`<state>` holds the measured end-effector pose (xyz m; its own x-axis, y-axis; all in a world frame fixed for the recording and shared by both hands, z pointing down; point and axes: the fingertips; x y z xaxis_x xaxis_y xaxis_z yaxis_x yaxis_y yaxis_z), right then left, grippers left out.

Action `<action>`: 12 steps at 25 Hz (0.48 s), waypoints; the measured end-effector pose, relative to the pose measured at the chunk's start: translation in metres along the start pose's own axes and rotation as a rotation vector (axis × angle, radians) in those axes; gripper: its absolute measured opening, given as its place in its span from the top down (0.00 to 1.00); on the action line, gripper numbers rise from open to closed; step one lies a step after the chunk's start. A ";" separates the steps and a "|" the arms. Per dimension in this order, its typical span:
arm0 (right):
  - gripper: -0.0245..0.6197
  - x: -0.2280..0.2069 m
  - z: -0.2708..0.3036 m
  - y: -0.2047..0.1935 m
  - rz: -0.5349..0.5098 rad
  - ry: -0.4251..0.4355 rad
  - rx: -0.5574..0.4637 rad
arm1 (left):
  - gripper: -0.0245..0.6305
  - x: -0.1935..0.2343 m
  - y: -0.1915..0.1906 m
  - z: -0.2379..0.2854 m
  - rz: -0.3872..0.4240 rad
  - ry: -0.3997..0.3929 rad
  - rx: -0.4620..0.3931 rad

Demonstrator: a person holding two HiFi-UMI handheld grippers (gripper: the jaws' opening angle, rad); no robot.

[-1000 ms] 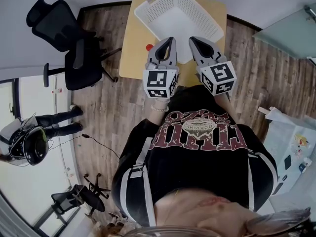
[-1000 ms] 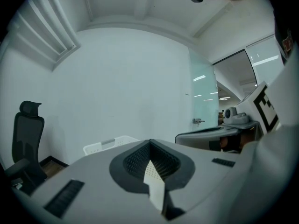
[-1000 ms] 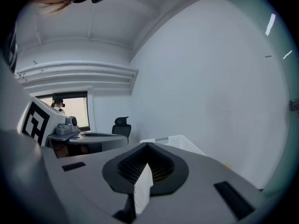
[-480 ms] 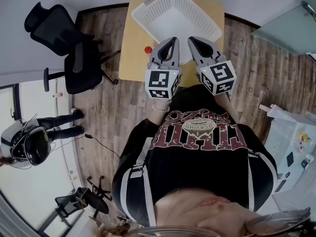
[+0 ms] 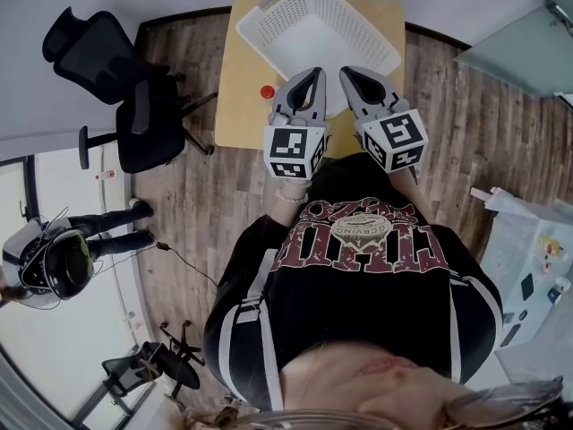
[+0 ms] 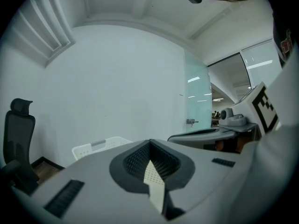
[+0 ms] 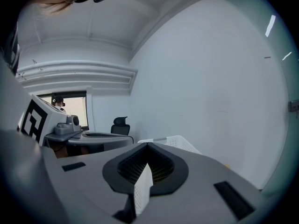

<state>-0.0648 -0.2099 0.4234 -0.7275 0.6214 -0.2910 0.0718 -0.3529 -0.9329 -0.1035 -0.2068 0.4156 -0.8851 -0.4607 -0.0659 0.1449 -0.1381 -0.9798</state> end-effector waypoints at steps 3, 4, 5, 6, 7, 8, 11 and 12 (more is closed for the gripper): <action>0.94 -0.003 -0.003 0.000 0.001 -0.001 0.000 | 0.89 -0.004 0.001 0.002 0.003 -0.004 0.000; 0.94 -0.004 -0.004 0.000 0.002 -0.001 0.000 | 0.89 -0.005 0.001 0.003 0.002 -0.007 -0.002; 0.94 -0.004 -0.004 0.000 0.002 -0.001 -0.001 | 0.89 -0.005 0.000 0.003 0.001 -0.009 -0.003; 0.94 -0.004 -0.003 -0.001 0.002 -0.001 -0.001 | 0.89 -0.005 0.000 0.003 0.001 -0.009 -0.003; 0.94 -0.003 -0.003 -0.001 0.002 0.000 0.000 | 0.89 -0.005 0.000 0.003 0.000 -0.010 -0.002; 0.94 -0.003 -0.003 -0.001 0.001 0.001 0.000 | 0.89 -0.005 -0.001 0.002 0.000 -0.010 -0.002; 0.94 -0.003 -0.005 0.000 -0.001 0.004 0.001 | 0.89 -0.007 0.000 0.002 0.000 -0.011 -0.004; 0.94 -0.002 -0.006 0.000 -0.002 0.004 0.002 | 0.89 -0.008 0.001 0.001 0.000 -0.012 -0.005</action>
<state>-0.0588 -0.2068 0.4231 -0.7248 0.6250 -0.2898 0.0691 -0.3526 -0.9332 -0.0955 -0.2040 0.4156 -0.8798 -0.4709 -0.0642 0.1431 -0.1336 -0.9807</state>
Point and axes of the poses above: the fingertips, and each gripper's own axes: z forward along the fingers, x to its left, y out of its top, and after that the axes turned 10 degrees about z, right-handed
